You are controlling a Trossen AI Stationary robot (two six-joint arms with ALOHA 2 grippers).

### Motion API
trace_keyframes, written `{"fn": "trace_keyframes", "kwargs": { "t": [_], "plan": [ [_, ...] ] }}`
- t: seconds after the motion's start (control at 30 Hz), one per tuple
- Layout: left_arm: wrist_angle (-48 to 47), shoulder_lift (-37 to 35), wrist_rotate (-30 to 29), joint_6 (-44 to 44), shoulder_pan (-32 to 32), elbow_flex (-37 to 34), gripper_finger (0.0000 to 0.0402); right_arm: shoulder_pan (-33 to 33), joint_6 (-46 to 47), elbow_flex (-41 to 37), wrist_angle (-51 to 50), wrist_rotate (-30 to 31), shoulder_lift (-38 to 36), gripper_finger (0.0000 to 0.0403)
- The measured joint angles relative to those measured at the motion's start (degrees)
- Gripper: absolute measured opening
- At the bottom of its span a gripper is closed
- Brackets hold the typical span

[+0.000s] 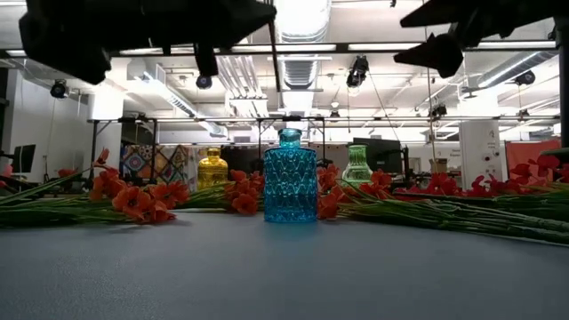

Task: Sort flowers into vase by color
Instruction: Put the center violet flower into the blue vase

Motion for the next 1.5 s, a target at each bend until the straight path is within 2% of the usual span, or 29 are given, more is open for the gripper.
{"fn": "trace_keyframes", "kwargs": {
  "t": [0.13, 0.33, 0.63, 0.97, 1.13, 1.5],
  "plan": [
    [1.39, 2.36, -0.17, -4.16, 1.03, -0.83, 0.0000, 1.44, -0.03, 0.24, 0.17, 0.02, 0.04, 0.0352],
    [7.86, 6.86, 0.15, -4.95, 0.99, -0.03, 0.0000, 1.94, 0.46, 0.13, 0.22, 0.04, 0.07, 0.0352],
    [7.66, 12.27, -0.25, -7.23, 1.18, 0.89, 0.0000, 1.94, -0.10, 0.09, 0.08, 0.04, 0.05, 0.0352],
    [5.67, 12.29, -0.23, -6.58, 1.30, 0.46, 0.0001, 1.94, -0.21, -0.08, -0.24, 0.04, 0.07, 0.0352],
    [5.01, 12.36, -0.24, -7.63, 1.32, 0.41, 0.0022, 1.94, -0.21, -0.15, -0.31, 0.04, 0.07, 0.0352],
    [0.85, 12.36, -0.20, -10.36, 1.23, 0.41, 0.0098, 1.94, -0.23, -0.20, -0.40, 0.04, 0.07, 0.0352]
  ]
}}
